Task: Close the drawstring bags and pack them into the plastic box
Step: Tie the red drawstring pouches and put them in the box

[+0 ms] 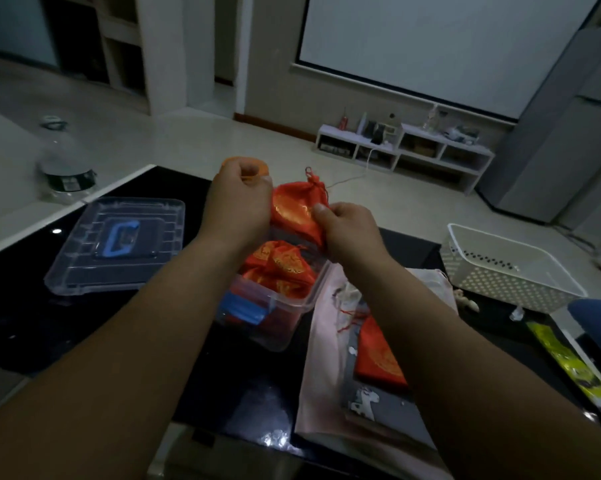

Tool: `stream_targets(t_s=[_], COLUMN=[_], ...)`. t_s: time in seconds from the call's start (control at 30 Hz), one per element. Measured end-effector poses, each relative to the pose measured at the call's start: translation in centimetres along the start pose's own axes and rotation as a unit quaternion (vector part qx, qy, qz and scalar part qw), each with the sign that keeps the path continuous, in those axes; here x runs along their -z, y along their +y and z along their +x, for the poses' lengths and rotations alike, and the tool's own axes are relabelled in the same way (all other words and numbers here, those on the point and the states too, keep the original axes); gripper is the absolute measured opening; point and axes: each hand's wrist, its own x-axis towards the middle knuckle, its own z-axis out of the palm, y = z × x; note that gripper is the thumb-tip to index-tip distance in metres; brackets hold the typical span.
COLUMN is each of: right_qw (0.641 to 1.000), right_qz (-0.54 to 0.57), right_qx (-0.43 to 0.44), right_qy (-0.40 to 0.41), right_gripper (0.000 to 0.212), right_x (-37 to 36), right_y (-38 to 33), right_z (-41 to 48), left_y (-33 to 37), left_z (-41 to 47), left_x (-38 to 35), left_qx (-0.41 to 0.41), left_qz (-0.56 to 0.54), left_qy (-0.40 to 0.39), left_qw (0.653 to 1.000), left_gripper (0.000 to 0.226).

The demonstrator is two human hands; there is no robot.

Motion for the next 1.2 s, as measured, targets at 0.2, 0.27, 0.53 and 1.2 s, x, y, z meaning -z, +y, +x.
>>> stream_targets(t_s=[0.2, 0.27, 0.53, 1.2], right_qw=[0.988, 0.988, 0.985, 0.958], right_qz=[-0.111, -0.112, -0.106, -0.214], right_qx=[-0.001, -0.002, -0.072, -0.183], right_qy=[0.107, 0.107, 0.117, -0.05], right_gripper=[0.027, 0.025, 0.02, 0.038], right_x=[2.7, 3.9, 9.3, 13.5], right_y=[2.7, 3.9, 9.0, 13.3], right_z=[-1.4, -2.5, -5.9, -8.4], left_y=[-0.6, -0.4, 1.5, -6.9], left_z=[0.0, -0.6, -6.0, -10.7], left_x=[0.8, 0.0, -5.9, -14.3], left_qx=[-0.033, -0.035, -0.127, -0.064], left_qz=[0.106, 0.101, 0.101, 0.454], left_qy=[-0.026, -0.042, -0.15, -0.367], left_qw=[0.993, 0.993, 0.975, 0.81], left_gripper=[0.01, 0.013, 0.01, 0.029])
